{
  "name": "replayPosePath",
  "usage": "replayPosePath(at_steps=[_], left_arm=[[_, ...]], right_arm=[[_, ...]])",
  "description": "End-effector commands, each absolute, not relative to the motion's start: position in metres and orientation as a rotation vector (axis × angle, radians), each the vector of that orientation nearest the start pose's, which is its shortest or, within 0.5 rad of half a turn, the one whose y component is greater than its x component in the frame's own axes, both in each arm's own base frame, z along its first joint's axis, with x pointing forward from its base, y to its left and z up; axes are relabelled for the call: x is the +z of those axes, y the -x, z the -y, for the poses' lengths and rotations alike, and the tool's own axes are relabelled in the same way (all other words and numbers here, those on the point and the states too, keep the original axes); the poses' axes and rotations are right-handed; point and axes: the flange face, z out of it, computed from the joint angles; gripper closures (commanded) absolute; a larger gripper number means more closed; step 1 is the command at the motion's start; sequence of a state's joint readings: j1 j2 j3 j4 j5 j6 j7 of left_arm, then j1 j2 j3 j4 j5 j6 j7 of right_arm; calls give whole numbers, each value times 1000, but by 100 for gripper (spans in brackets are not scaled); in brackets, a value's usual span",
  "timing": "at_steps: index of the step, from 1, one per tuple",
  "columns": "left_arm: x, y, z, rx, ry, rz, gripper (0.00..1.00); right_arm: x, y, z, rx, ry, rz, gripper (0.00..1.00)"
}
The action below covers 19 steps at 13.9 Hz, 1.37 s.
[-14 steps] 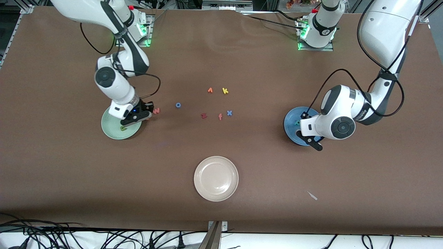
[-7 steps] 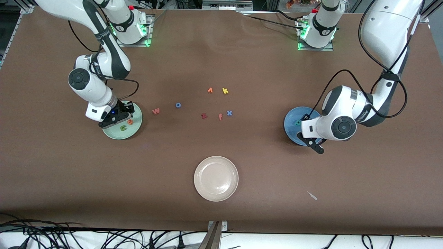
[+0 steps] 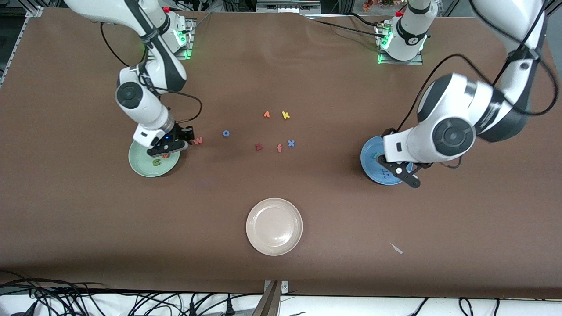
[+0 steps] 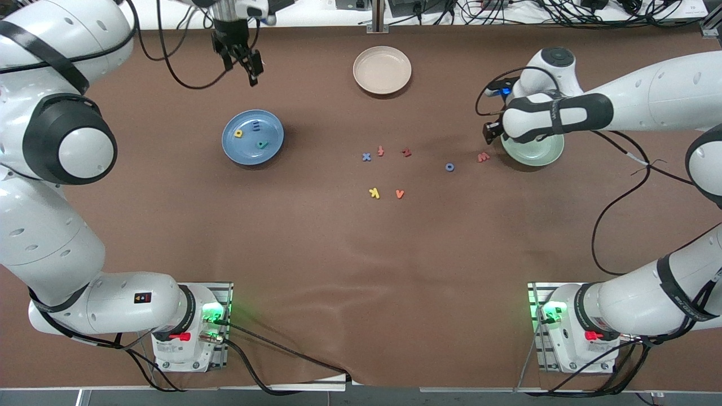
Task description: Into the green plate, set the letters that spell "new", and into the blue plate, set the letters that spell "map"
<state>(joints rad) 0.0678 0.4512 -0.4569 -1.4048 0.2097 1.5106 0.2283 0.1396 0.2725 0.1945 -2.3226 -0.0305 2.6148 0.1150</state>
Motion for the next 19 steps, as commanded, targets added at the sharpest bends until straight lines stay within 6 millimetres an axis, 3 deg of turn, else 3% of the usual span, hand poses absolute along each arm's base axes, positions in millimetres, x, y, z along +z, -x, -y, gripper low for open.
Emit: replayPosePath(at_steps=[1,2,4,6,8,10,12,16,19], left_arm=[[514,-615,190,373,2931,-907,0],[533,-608,190,329,2933,-904,0],[576,-603,141,222,2948,-733,0],[594,-605,108,78,2951,-634,0],[597,-595,86,-11,3058,-519,0],[592,-563,73,-30,3161,-279,0],[598,-548,70,-42,3179,-15,0],[587,-559,58,-28,3180,41,0],[591,-555,55,-12,3190,54,0]], right_arm=[[217,-489,-189,-49,3073,304,40],[214,-488,-190,-59,3069,308,38],[209,-482,-197,-77,3061,334,29],[203,-475,-197,-81,3060,364,25],[194,-465,-195,-117,3050,381,21],[190,-462,-194,-115,3044,436,21],[187,-461,-192,-111,3043,451,21],[173,-449,-188,-137,3031,460,21],[172,-449,-187,-133,3032,470,21]])
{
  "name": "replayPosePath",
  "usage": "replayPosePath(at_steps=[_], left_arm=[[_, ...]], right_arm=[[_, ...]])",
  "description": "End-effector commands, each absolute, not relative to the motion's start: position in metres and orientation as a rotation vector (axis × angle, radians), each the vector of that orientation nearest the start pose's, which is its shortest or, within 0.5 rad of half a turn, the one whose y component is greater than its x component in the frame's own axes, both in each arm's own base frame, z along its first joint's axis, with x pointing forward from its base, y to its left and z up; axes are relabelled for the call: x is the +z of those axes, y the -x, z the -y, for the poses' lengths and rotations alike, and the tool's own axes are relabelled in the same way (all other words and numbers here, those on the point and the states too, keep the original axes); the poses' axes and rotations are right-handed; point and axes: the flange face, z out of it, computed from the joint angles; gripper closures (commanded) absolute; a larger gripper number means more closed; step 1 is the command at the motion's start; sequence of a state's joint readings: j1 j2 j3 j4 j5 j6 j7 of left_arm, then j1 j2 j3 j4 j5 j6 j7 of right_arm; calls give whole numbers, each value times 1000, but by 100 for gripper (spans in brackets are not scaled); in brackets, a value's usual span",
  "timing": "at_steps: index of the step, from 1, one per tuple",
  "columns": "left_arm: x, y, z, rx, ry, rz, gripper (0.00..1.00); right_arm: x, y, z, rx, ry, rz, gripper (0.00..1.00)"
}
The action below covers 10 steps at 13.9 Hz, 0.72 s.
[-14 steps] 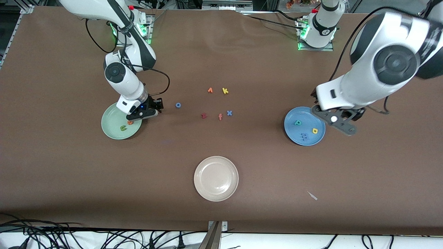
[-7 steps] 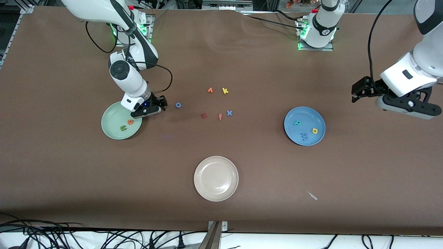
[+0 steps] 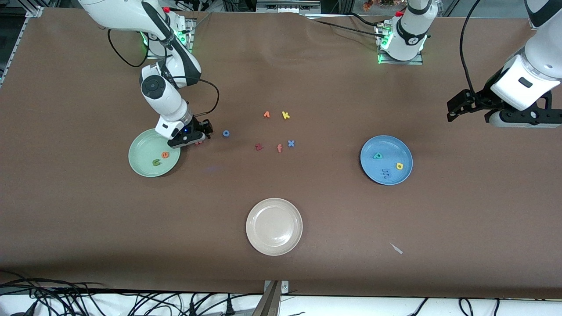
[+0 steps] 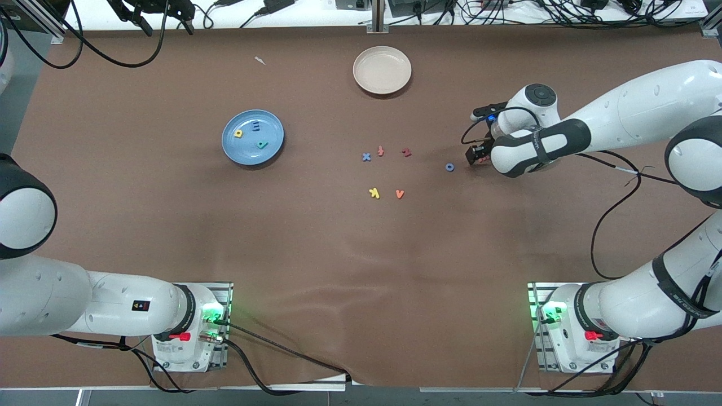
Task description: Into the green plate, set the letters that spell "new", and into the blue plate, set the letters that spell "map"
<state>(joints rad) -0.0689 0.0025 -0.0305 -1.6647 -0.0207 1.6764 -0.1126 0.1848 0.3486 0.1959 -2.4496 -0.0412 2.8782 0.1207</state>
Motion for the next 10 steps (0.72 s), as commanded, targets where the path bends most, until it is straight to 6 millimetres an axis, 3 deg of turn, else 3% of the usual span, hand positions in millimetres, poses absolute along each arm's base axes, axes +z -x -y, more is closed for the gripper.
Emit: replayPosePath(at_steps=[1,4,10], left_arm=[[586,-551,48,53,3186,62,0],[586,-547,45,105,3170,-84,0],[590,-545,50,129,3168,-107,0]], right_arm=[[169,-446,-186,-126,3033,468,21],[167,-444,-183,-115,3036,462,23],[165,-448,-170,-111,3049,460,58]])
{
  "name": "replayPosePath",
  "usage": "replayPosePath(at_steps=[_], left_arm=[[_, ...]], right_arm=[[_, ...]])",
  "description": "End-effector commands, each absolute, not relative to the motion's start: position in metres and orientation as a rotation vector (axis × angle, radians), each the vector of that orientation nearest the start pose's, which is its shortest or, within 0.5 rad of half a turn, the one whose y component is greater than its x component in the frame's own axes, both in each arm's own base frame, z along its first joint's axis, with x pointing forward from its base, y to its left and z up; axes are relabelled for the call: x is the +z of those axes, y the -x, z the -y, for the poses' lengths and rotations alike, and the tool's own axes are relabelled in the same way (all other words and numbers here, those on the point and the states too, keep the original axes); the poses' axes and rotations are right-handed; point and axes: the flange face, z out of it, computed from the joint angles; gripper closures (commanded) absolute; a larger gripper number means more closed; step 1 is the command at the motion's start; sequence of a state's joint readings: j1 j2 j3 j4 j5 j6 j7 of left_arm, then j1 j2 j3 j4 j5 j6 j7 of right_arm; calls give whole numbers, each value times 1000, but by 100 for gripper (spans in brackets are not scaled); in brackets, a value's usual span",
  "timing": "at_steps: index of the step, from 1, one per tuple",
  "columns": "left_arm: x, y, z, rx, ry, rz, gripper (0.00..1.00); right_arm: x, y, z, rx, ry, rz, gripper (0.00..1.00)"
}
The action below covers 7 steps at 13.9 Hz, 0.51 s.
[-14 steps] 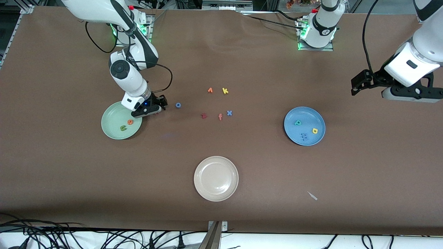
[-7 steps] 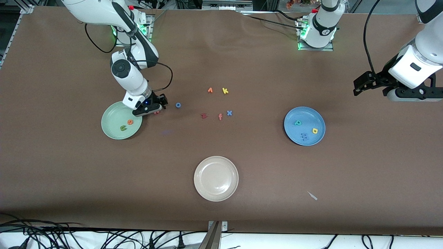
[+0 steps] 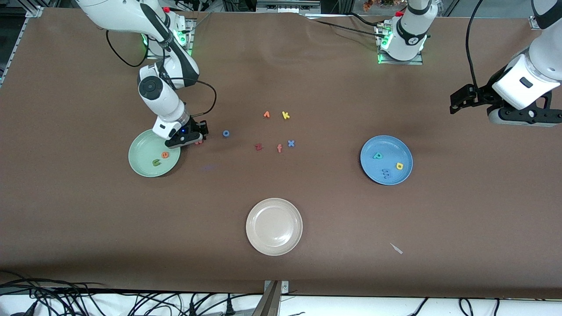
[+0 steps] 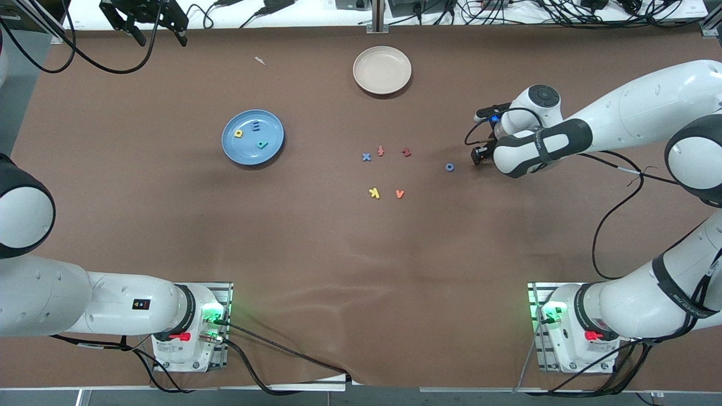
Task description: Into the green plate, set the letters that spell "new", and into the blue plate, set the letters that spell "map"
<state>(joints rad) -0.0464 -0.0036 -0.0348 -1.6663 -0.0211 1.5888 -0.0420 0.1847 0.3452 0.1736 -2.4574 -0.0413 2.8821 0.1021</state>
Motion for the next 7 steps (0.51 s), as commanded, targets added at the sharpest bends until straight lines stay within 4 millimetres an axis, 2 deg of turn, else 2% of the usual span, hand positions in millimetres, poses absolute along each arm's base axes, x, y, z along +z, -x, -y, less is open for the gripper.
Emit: replayPosePath(at_steps=[1,4,7], left_arm=[[590,-544,50,138,3164,-110,0],[589,-545,50,143,3164,-108,0],[590,-544,48,145,3162,-110,0]], right_arm=[[166,-448,-170,-113,3049,460,63],[166,-448,-170,-113,3049,458,66],[172,-451,-171,-121,3051,456,76]])
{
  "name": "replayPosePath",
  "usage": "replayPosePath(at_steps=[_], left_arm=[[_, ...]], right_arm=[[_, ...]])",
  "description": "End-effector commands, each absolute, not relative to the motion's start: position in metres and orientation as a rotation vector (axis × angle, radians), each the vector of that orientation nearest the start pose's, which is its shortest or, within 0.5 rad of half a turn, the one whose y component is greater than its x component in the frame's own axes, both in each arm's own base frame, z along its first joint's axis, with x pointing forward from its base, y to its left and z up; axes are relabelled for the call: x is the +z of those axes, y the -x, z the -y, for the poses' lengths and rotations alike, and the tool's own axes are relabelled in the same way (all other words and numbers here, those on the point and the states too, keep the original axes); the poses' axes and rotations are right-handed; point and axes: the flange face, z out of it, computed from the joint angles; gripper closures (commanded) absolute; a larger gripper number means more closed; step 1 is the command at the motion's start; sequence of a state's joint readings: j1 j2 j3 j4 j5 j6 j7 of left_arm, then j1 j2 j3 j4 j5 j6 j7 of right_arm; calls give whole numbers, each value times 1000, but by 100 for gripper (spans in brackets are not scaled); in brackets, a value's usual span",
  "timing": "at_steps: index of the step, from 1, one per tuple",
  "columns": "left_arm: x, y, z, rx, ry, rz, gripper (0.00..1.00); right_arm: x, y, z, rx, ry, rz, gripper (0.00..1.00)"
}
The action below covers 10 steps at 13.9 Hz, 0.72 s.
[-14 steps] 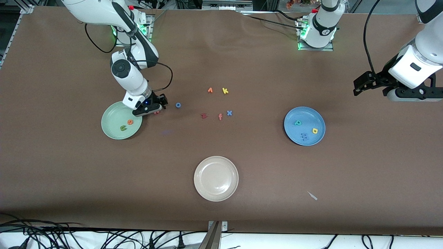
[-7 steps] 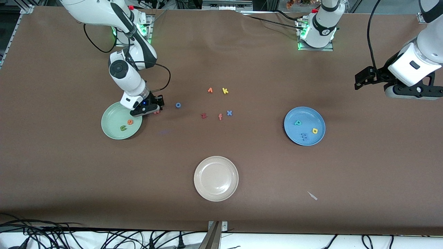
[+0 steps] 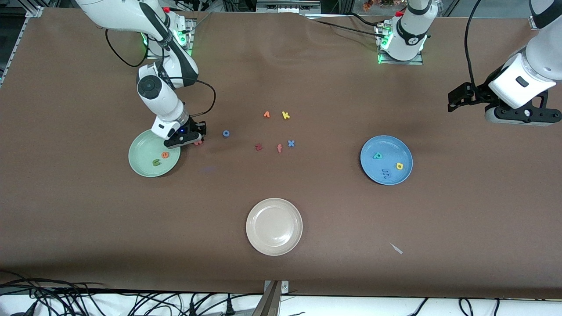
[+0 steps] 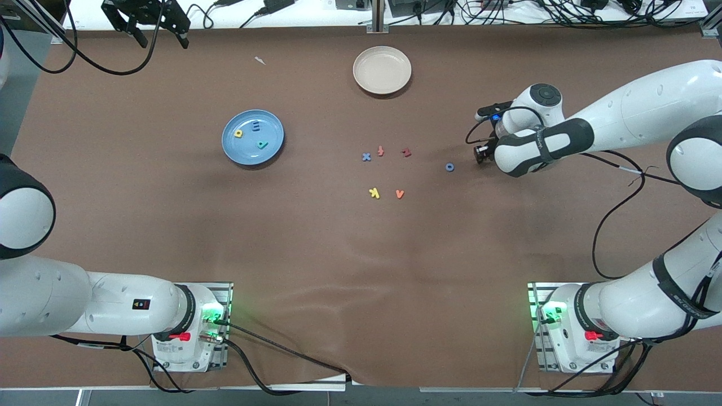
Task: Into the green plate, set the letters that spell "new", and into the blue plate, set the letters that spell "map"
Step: 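Carry the pink M onto the green plate and open the right gripper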
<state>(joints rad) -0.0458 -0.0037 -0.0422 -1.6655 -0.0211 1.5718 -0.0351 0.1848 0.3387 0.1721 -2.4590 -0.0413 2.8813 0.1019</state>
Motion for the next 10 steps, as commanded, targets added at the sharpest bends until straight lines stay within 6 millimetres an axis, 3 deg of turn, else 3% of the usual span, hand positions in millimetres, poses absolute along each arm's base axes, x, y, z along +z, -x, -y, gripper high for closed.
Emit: replayPosePath(at_steps=[1,5,8,10], left_arm=[[593,-545,48,134,3165,-108,0],[594,-545,51,133,3163,-118,0],[594,-545,51,133,3163,-120,0],[597,-546,52,124,3163,-123,0]], right_arm=[[182,-453,-171,-124,3054,461,77],[245,-465,-170,-98,3089,457,77],[256,-469,-161,-103,3083,541,77],[255,-481,-120,-104,3084,588,77]])
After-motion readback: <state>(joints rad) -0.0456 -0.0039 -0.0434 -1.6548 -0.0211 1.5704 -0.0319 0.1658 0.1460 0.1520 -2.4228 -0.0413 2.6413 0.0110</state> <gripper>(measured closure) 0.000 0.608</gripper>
